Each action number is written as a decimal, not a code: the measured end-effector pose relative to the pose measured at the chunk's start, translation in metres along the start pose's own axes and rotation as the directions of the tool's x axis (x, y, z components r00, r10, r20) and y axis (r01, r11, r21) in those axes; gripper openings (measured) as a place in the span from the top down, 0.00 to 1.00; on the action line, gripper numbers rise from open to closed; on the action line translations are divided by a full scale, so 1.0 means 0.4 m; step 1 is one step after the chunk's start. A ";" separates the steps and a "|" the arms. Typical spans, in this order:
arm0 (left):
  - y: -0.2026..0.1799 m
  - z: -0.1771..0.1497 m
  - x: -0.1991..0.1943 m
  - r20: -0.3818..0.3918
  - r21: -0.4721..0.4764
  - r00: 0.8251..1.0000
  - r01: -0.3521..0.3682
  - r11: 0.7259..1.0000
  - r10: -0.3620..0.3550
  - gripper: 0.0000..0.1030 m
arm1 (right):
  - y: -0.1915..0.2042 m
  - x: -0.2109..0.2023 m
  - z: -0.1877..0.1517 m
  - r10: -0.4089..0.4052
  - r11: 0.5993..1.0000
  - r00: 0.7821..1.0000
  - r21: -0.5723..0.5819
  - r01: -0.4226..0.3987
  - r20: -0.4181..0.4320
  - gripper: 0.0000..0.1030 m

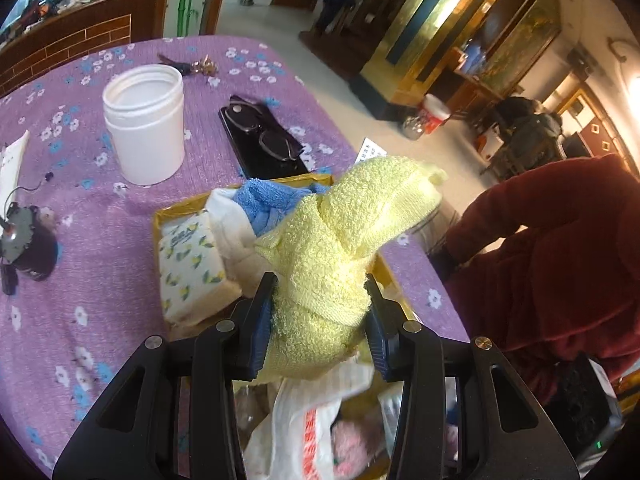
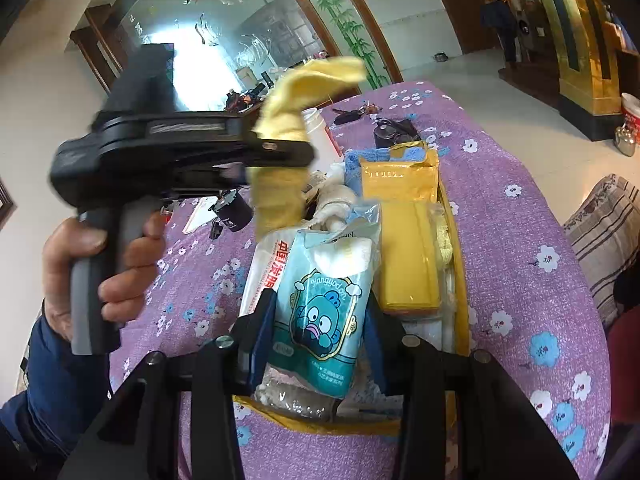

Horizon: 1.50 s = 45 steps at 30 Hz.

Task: Organize soft objects
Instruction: 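Carry the yellow towel and cartoon pack over the box, then lower the towel and cartoon pack into the box and open both grippers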

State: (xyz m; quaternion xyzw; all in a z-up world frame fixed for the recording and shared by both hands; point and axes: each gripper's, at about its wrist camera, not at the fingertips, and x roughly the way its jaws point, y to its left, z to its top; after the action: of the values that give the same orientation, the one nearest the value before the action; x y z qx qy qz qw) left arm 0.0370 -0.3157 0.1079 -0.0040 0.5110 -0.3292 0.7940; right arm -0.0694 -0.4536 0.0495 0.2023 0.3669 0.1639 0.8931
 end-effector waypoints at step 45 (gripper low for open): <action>-0.001 -0.088 -0.108 0.152 0.031 0.986 0.064 0.997 -0.068 0.45 | 0.076 -0.051 -0.035 -0.001 0.999 0.996 -0.044 0.005 0.089 0.45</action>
State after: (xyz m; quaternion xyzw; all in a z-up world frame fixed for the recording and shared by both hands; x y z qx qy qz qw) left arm -0.0033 -0.2817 0.1262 -0.0357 0.4439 -0.3606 0.8196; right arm -0.0976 -0.4331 0.0671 0.1891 0.3233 0.1612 0.9131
